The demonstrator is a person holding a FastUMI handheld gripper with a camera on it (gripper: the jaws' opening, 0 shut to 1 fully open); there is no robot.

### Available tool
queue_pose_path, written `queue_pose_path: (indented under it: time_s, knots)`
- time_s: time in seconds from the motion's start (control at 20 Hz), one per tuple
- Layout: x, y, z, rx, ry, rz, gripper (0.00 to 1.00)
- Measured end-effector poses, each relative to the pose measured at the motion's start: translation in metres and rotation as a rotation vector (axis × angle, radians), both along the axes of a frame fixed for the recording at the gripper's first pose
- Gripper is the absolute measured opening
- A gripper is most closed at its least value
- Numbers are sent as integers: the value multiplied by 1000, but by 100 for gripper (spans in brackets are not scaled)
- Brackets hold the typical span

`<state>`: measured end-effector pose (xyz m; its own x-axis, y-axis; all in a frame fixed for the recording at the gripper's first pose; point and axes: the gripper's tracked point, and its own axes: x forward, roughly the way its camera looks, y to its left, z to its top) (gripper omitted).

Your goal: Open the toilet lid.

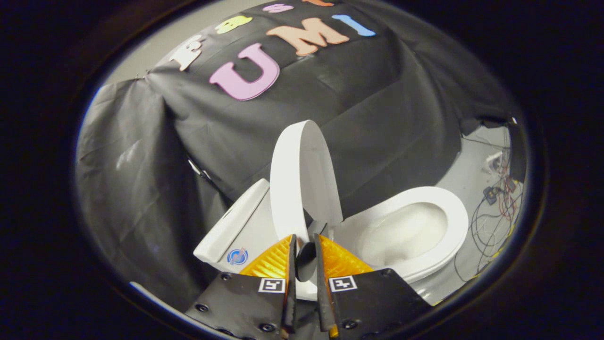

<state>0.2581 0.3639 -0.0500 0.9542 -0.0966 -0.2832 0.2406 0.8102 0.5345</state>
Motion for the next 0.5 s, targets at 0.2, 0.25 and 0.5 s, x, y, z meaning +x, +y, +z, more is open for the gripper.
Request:
queue_pose_path:
  time_s: [0.2,0.25,0.5]
  knots:
    - [18,41,14,-76,3,68,25]
    - [23,48,14,-96,3,83,25]
    - [42,81,12,-135,-8,146,26]
